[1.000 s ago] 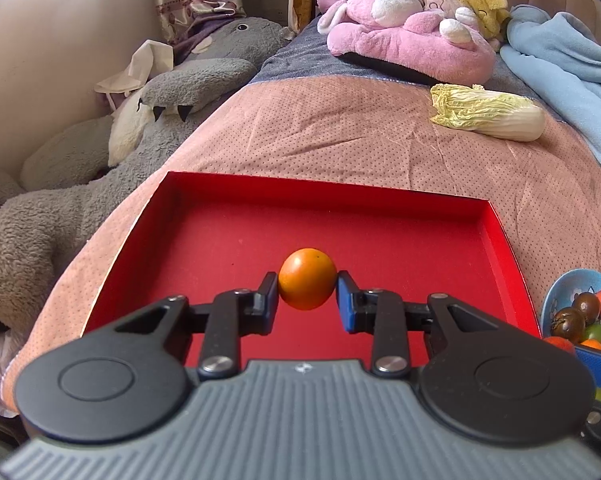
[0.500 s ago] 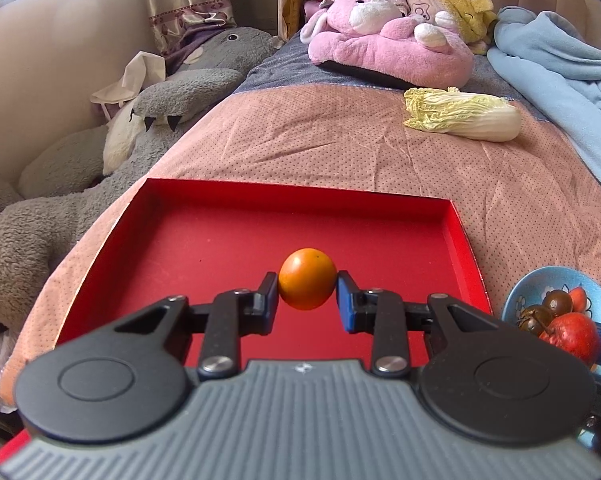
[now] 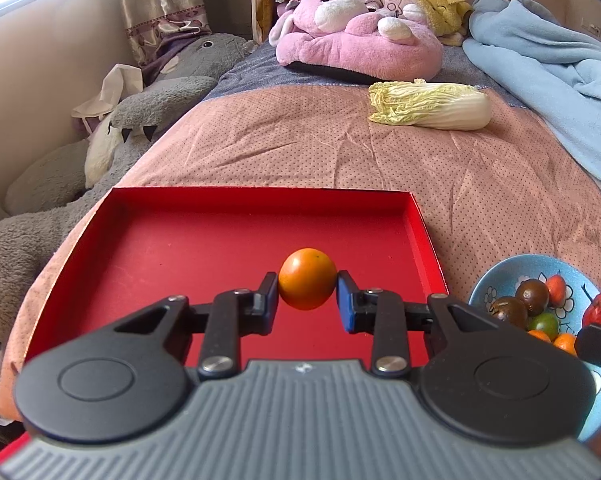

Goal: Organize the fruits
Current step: 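Place the red fruit on the tiger plate with the right tool while the left tool carries the orange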

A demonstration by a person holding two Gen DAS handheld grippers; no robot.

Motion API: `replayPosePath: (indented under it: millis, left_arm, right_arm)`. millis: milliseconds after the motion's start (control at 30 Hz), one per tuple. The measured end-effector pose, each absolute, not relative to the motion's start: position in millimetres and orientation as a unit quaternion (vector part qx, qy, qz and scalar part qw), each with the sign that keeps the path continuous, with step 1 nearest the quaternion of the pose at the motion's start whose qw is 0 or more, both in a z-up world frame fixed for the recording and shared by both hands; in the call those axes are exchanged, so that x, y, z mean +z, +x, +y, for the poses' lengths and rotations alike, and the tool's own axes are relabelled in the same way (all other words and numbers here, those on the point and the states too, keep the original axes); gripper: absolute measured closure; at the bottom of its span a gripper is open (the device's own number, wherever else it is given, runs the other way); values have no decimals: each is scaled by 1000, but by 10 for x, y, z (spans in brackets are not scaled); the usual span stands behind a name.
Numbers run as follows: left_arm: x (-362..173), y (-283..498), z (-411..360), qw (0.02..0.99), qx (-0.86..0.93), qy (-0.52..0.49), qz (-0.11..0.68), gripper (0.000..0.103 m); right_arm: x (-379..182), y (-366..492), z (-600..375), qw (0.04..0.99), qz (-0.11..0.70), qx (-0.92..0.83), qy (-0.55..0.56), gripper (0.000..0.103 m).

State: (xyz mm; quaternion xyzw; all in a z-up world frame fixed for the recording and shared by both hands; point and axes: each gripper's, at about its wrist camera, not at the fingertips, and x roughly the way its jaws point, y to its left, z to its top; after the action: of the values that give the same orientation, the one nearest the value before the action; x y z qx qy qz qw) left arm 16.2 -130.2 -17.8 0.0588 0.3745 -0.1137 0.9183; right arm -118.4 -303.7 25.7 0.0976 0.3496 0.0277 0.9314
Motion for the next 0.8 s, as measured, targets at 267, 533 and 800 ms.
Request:
replayPosePath:
  millis: [267,533,800]
  left_arm:
    - [-124,91,-1347,918,-141,48,368,69]
    - [-65,-28,-1372,918,-167,36,358,69]
    - [-244,-334,-1780,894,-218,17,391,69]
  right_arm:
    - [41,-1150,-3354,923,366,-26,112,66]
    - [-53,-1040,-3538,918,377,-57,108,66]
    - [-200,-1005,-3586,910,396,-77,98,66]
